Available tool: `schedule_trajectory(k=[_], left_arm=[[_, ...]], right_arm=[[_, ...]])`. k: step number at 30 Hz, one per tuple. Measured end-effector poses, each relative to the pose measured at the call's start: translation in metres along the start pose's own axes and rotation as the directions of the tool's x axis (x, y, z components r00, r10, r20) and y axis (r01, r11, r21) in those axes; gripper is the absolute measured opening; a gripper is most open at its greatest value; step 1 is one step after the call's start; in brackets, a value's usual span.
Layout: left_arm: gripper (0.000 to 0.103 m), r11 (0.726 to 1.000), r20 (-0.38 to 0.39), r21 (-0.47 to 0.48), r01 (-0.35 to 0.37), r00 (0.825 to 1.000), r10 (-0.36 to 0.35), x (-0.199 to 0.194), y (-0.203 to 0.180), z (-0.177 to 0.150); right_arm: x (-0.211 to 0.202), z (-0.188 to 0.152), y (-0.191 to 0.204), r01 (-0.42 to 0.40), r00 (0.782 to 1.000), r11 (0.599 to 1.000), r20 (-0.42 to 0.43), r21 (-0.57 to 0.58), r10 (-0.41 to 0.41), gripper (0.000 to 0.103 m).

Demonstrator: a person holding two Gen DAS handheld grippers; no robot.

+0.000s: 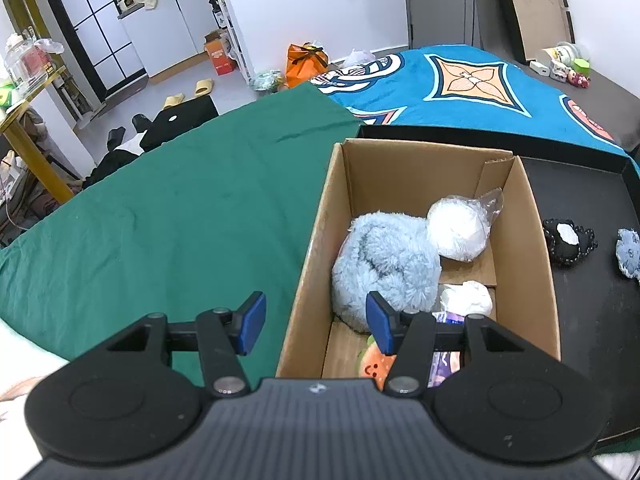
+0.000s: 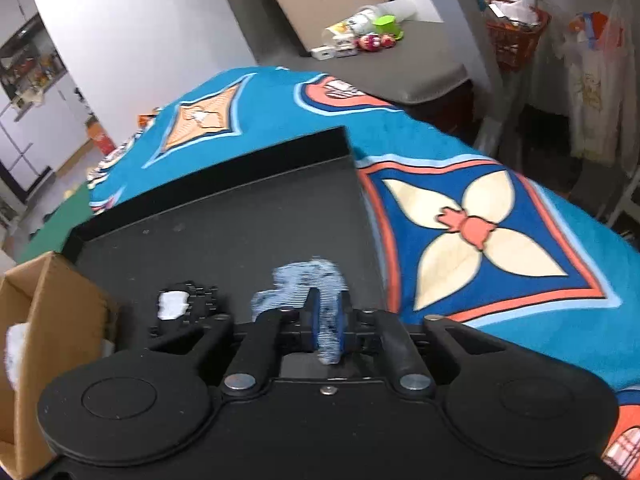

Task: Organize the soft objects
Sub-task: 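Lift the denim plush with the right gripper toward the box, then carry the denim plush with the right gripper into the box and release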

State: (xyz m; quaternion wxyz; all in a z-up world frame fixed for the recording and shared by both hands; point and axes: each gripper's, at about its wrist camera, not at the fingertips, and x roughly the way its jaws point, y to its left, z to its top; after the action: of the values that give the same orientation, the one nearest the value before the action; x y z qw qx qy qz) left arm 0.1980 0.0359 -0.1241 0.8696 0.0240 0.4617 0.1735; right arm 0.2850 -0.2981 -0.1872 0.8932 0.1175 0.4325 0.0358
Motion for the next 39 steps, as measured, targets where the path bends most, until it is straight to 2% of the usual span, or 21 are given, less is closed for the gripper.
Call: schedule_trajectory(k=[4, 6, 8, 10, 12, 18, 19, 25, 31, 39], left_arm=[[0.054, 1.0, 0.001, 0.001, 0.001, 1.0, -0.001, 0.0, 0.0, 0.001], [0.054, 1.0, 0.004, 0.002, 0.0, 1.0, 0.0, 0.001, 0.001, 0.002], [0.054, 1.0, 0.001, 0.003, 0.0, 1.0, 0.0, 0.003, 0.001, 0.003], [0.054, 1.0, -0.002, 0.002, -0.003, 1.0, 0.003, 0.005, 0.002, 0.005], [0.054, 1.0, -0.005, 0.001, -0.002, 1.0, 0.002, 0.006, 0.002, 0.006], [0.054, 1.0, -0.012, 0.0, -0.002, 1.0, 0.002, 0.012, 0.002, 0.005], [0.054, 1.0, -0.015, 0.0, -0.001, 1.0, 0.001, 0.013, 0.002, 0.005], [0.054, 1.0, -0.02, -0.002, -0.005, 1.0, 0.005, 0.014, 0.004, 0.004], [0.054, 1.0, -0.014, -0.017, 0.001, 1.0, -0.001, 0.012, 0.01, 0.001], [0.054, 0.999, 0.004, -0.023, 0.041, 0.999, -0.041, 0.002, 0.015, -0.003]], right_arm=[[0.002, -0.001, 0.01, -0.052, 0.999, 0.998, -0.003, -0.028, 0.052, 0.04], [0.005, -0.002, 0.013, -0.071, 0.997, 0.997, -0.021, -0.031, 0.071, 0.046], [0.008, -0.003, 0.017, -0.075, 0.997, 0.997, -0.037, -0.031, 0.074, 0.048], [0.013, -0.002, 0.019, -0.076, 0.996, 0.997, -0.051, -0.032, 0.074, 0.055], [0.015, -0.002, 0.02, -0.06, 0.997, 0.998, -0.052, -0.033, 0.058, 0.055], [0.026, -0.003, 0.024, -0.02, 0.998, 0.997, -0.056, -0.069, 0.016, 0.053], [0.027, -0.004, 0.025, -0.012, 0.998, 0.997, -0.055, -0.08, 0.008, 0.046], [0.024, -0.005, 0.028, 0.004, 0.999, 0.991, -0.045, -0.132, -0.01, 0.03], [0.011, -0.008, 0.034, -0.044, 0.997, 0.989, -0.069, -0.141, 0.035, 0.027], [-0.02, -0.012, 0.068, -0.106, 0.994, 0.96, -0.049, -0.258, 0.096, 0.027]])
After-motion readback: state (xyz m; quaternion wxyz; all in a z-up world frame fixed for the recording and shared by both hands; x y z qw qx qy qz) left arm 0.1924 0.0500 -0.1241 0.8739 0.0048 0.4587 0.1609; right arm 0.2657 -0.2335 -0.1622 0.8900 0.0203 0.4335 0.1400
